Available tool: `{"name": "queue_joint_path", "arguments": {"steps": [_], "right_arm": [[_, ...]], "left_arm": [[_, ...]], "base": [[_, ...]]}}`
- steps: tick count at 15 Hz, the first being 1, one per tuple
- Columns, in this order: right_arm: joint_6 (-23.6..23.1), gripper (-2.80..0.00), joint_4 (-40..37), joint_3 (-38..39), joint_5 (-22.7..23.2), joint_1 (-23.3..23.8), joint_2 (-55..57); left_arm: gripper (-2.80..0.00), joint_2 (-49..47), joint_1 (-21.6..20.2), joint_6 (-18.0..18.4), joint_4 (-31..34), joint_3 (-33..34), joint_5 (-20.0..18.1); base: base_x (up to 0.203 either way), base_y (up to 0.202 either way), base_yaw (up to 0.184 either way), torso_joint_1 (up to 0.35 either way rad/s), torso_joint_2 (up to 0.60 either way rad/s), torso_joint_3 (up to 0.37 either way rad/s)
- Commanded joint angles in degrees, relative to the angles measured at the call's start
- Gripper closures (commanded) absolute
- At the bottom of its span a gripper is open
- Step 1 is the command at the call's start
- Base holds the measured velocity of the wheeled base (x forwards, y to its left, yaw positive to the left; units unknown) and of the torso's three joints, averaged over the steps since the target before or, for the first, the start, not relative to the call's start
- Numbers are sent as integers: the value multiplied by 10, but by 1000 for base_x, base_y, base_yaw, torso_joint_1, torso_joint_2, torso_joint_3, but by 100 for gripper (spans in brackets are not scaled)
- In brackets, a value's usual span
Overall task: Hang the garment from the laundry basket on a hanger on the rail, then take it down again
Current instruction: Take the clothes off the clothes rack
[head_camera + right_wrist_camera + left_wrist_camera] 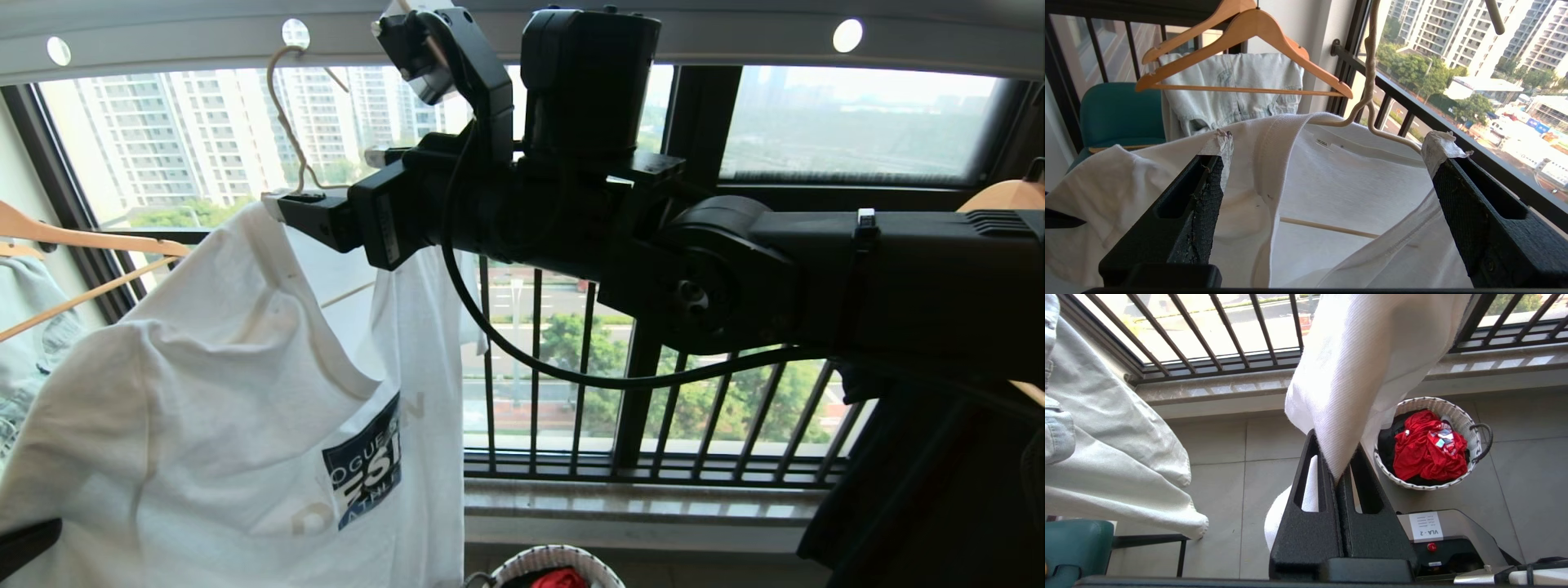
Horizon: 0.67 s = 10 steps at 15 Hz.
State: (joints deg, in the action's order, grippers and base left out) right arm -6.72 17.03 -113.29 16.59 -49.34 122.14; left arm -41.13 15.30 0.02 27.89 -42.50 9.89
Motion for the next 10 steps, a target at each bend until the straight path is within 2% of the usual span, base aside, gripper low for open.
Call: {"name": "queue_joint_path", "arguments": {"steps": [1, 7, 8, 10], "right_arm": [[-1, -280, 0, 0, 1, 1, -1], [3, -280, -2, 7, -5, 3, -6], [5, 0, -2, 8, -8, 4, -8], [17, 0, -3, 15, -9, 4, -14]], "left_arm": [[0, 4, 0, 1, 1, -3, -14], [0, 9, 0, 2, 1, -2, -14], [0, 10, 0, 2, 1, -2, -14], [0, 14, 0, 2, 1, -2, -14]], "base": [[0, 0, 0, 0, 0, 0], [0, 0, 0, 0, 0, 0], [0, 0, 0, 0, 0, 0], [0, 0, 0, 0, 0, 0]]}}
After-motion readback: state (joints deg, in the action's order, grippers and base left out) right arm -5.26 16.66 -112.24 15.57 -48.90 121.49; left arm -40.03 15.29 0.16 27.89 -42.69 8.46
